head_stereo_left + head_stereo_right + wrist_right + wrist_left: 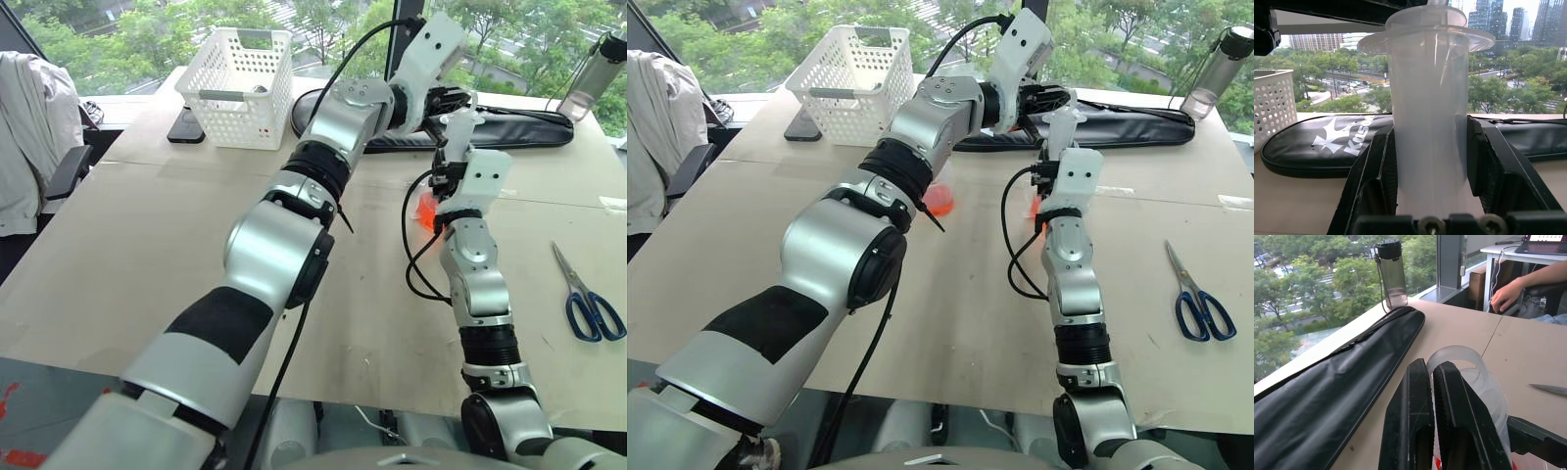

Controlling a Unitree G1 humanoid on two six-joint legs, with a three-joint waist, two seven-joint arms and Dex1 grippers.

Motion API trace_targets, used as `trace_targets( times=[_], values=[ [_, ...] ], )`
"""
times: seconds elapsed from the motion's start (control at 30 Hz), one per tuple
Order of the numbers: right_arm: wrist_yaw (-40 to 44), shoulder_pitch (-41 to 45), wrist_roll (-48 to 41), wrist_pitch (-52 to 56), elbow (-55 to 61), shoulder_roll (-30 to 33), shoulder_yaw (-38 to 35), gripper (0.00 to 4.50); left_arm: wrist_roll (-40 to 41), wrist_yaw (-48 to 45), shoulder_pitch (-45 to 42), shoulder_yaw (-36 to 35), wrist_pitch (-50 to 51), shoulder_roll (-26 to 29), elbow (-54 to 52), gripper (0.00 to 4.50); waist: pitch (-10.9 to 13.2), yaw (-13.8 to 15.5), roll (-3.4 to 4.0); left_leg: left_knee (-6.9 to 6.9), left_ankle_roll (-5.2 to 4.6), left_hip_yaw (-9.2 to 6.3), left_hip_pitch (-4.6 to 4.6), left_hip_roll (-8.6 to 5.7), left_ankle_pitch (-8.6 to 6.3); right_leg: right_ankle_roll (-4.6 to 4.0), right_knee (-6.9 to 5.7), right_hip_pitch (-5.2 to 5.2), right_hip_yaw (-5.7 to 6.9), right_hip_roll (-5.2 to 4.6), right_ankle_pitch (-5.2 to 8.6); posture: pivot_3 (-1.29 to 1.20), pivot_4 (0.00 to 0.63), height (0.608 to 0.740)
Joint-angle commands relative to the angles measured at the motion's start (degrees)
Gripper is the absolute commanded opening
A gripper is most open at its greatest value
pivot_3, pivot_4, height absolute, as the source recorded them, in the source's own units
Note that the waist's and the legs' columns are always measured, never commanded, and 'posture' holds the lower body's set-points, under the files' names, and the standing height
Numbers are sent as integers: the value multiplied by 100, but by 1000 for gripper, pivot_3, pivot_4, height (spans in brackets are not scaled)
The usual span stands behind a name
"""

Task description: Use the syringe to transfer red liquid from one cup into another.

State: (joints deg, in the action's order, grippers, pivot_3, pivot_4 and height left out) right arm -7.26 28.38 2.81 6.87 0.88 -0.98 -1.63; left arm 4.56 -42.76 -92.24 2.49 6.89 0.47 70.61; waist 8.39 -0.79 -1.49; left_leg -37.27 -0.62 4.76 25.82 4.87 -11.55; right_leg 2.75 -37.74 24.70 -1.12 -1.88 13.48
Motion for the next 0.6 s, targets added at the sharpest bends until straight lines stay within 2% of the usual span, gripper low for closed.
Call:
trace_targets(
  times=[0.03, 0.6],
  values=[
    [23, -133, -11, 1, 229, -34, 43, 1493, 38, 169, -490, -244, -329, 116, -187, 0, 0, 0, 0, 0, 0, 0, 0, 0, 0, 0, 0, 0, 0, 0, 0, 0, 150, 724],
    [7, -214, -9, 58, 302, -41, 31, 1493, 30, 233, -588, -329, -387, 144, -96, 0, 0, -1, 0, 0, 0, -2, -1, 0, 0, 0, -1, 0, 0, 0, 0, 0, 150, 724]
  ],
)
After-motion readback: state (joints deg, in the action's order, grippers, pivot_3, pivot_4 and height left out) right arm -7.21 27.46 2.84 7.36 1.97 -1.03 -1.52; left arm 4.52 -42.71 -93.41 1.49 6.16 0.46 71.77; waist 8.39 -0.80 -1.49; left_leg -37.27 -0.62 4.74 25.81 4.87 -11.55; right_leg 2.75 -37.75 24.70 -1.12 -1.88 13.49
